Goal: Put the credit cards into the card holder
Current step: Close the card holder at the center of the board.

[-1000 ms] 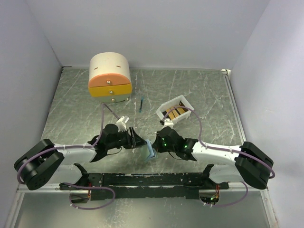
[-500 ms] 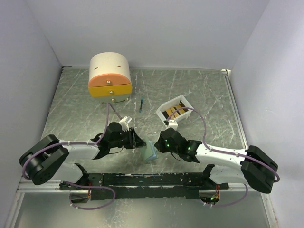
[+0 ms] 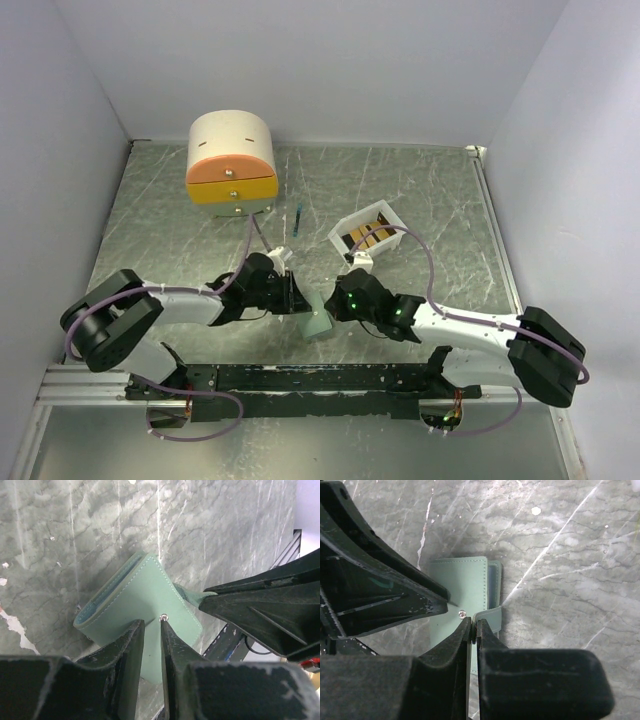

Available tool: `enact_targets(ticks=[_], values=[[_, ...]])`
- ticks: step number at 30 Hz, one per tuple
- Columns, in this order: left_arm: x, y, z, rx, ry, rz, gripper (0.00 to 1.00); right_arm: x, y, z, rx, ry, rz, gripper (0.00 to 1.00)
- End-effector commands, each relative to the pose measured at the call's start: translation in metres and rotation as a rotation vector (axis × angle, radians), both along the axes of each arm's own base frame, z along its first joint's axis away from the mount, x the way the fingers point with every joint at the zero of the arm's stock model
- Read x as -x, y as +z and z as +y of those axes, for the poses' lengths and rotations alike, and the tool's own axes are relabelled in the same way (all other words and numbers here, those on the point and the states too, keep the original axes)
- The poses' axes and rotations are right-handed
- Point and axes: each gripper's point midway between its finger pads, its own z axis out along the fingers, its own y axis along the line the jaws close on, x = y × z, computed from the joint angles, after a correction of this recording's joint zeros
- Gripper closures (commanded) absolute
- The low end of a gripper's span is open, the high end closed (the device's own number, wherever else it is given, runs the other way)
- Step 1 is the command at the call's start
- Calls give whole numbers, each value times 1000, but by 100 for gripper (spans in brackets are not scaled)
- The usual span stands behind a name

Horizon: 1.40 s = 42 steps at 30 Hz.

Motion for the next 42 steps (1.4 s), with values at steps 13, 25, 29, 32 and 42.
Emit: enact_targets(ticks=[13,25,29,32,42], values=[[13,-12,-2,-24,-79,-5,68,5,40,16,-99,103,-45,58],[22,-16,-4,3,-134,-14,67,-5,16,-8,-131,-1,25,83],[22,-15,-5,3,-141,-14,67,-8,15,-5,-172,3,63,85],[22,-15,-6,7,-141,-12,68,-2,10,0,-206,22,93,86],[21,-12,-7,9,-140,-21,68,7,-7,2,-227,20,154,79]])
